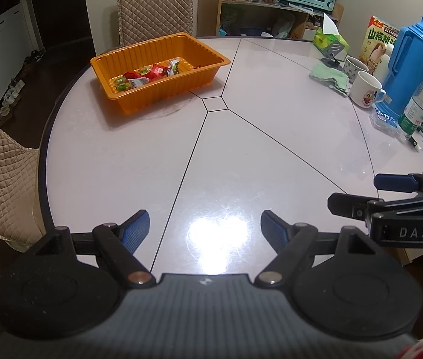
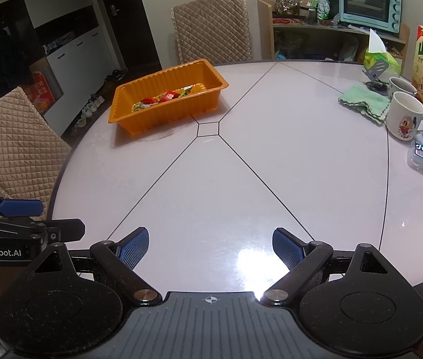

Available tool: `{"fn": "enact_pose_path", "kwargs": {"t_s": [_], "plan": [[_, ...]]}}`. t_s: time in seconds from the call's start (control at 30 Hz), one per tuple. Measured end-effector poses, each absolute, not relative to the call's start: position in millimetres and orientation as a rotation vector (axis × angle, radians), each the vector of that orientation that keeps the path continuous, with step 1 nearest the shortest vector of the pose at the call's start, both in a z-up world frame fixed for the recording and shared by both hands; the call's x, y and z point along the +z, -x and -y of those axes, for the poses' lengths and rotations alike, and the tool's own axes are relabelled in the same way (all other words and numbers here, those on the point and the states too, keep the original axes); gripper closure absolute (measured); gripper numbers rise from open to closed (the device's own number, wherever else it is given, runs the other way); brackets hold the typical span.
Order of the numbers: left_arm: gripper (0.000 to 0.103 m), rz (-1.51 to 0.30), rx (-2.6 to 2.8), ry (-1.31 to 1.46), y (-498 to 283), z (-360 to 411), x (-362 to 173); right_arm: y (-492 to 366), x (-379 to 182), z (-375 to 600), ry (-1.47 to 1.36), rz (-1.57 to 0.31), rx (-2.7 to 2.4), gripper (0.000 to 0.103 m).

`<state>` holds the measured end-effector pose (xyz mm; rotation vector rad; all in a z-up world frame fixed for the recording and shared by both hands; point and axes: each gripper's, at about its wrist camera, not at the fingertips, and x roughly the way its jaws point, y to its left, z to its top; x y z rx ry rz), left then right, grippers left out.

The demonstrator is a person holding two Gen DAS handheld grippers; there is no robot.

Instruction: Organize snacks

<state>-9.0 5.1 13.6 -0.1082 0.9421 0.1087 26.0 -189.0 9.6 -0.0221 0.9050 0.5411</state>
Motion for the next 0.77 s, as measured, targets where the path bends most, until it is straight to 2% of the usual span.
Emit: {"fn": "enact_pose_path", "kwargs": {"t_s": [0.77], "plan": [[0.023,-0.931,0.130,0.110,10.2,-5.6,15.5,-31.3,8.5,186.2,0.020,-0.904,0.559,0.014]]}}
